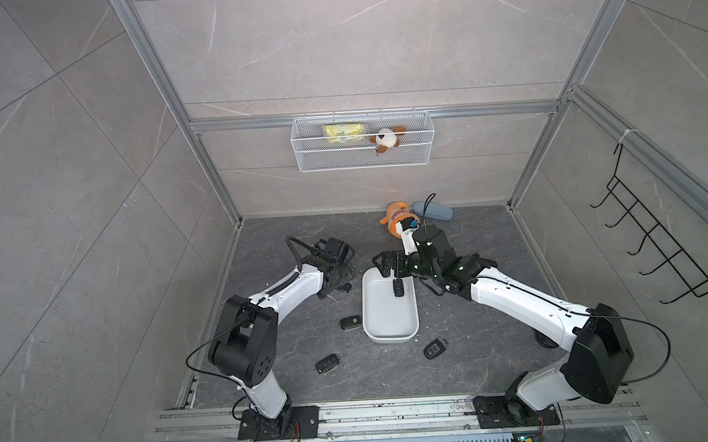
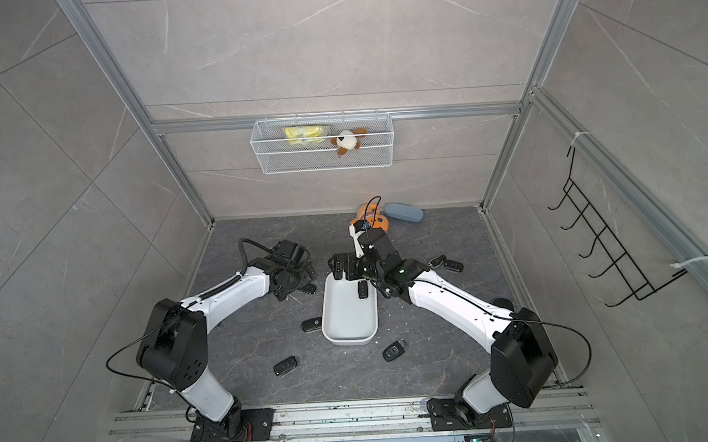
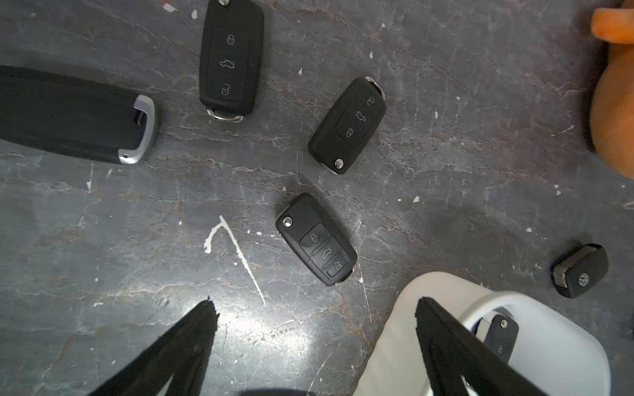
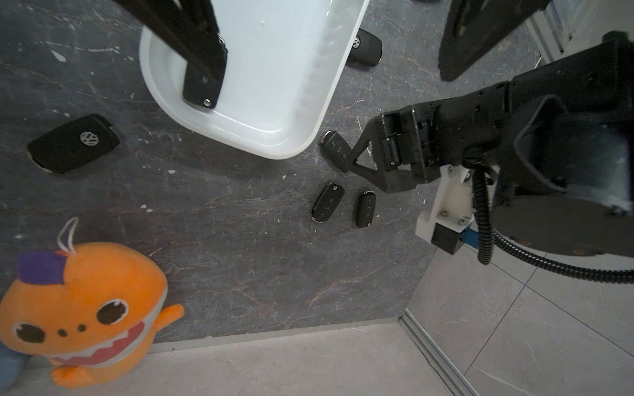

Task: Place the car key into the storage box
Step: Pick up the car key from the center of the board.

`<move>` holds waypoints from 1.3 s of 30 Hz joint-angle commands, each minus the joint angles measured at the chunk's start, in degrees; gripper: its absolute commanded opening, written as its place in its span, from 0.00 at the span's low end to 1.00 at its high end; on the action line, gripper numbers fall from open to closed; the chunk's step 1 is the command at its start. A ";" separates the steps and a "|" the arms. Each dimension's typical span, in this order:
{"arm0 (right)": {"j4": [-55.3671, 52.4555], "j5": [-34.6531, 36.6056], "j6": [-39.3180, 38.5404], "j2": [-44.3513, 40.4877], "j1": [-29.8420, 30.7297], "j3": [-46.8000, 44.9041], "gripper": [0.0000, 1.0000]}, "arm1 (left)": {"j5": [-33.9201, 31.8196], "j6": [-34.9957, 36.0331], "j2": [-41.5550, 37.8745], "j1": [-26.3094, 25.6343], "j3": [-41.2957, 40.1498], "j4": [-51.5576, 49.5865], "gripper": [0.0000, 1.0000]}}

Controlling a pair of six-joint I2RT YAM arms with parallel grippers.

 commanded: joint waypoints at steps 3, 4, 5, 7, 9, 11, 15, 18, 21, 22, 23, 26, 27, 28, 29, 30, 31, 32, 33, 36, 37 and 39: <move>0.78 -1.81 -1.42 -3.56 -0.69 -1.92 0.99 | -1.27 -3.58 5.24 0.31 5.85 -3.37 0.88; 0.66 -1.52 -1.66 -3.97 -0.78 -2.24 0.99 | -1.40 -3.75 6.23 0.26 6.65 -3.78 0.87; 0.48 -1.06 -1.88 -4.51 -0.79 -2.64 0.99 | -1.39 -4.02 7.48 0.30 7.44 -4.38 0.85; 0.25 -0.07 -2.36 -5.43 -0.79 -3.41 0.99 | -1.96 -4.12 9.44 0.33 9.13 -5.35 0.83; 0.14 0.58 -2.88 -6.28 -0.84 -4.11 1.00 | -2.32 -4.12 11.18 0.25 10.43 -5.95 0.81; -0.60 0.39 -3.17 -6.78 -0.96 -4.35 0.99 | -2.85 -3.97 12.65 0.27 11.36 -6.48 0.80; -1.79 -1.15 -3.51 -7.16 -0.97 -4.60 0.99 | -2.64 -3.03 15.81 0.54 12.77 -6.60 0.76; -1.83 -0.96 -3.51 -7.74 -1.04 -5.12 0.99 | -2.56 -2.55 18.51 0.87 14.67 -8.43 0.72; -2.31 0.09 -3.51 -8.30 -0.98 -5.24 0.99 | -2.58 -2.53 19.54 1.06 15.19 -9.10 0.69; -2.48 0.47 -3.51 -8.41 -0.97 -5.32 1.00 | -2.40 -2.62 19.59 1.07 15.07 -9.07 0.69; -2.50 0.66 -3.59 -8.50 -0.97 -5.32 0.99 | -2.27 -2.62 19.49 1.13 14.92 -9.02 0.69; -2.39 0.65 -3.45 -8.34 -0.97 -5.23 0.99 | -2.01 -2.55 19.58 1.13 14.61 -8.59 0.60; -2.46 0.45 -3.43 -8.11 -0.97 -5.08 0.99 | -1.92 -2.41 19.61 1.09 14.52 -8.29 0.56; -2.47 0.34 -3.34 -7.98 -0.98 -4.97 0.99 | -1.82 -2.17 19.56 1.07 14.44 -8.08 0.53; -2.44 0.30 -3.38 -7.89 -0.98 -4.88 0.99 | -1.42 -1.82 19.50 1.11 14.48 -7.79 0.50; -2.34 0.27 -3.34 -7.97 -0.93 -4.96 1.00 | -1.20 -1.33 19.43 1.11 14.45 -7.50 0.48; -2.13 0.14 -3.42 -8.05 -0.98 -5.05 0.99 | -0.82 -0.80 19.28 1.13 14.47 -7.20 0.46; -2.03 0.23 -3.41 -8.14 -1.00 -5.21 0.99 | -0.61 -0.38 19.08 1.10 14.48 -7.05 0.43; -2.00 0.28 -3.51 -8.15 -1.02 -5.23 0.99 | -0.52 -0.07 18.85 1.08 14.36 -6.84 0.39; -2.13 0.45 -3.60 -8.15 -0.97 -5.30 0.99 | -0.46 0.91 17.83 1.10 13.84 -6.57 0.29; -2.12 0.56 -3.52 -8.06 -0.99 -5.27 0.99 | -0.40 1.41 17.40 1.12 13.82 -6.56 0.29; -2.11 0.68 -3.36 -8.06 -0.98 -5.40 0.99 | -0.11 2.49 16.43 1.12 13.84 -6.76 0.28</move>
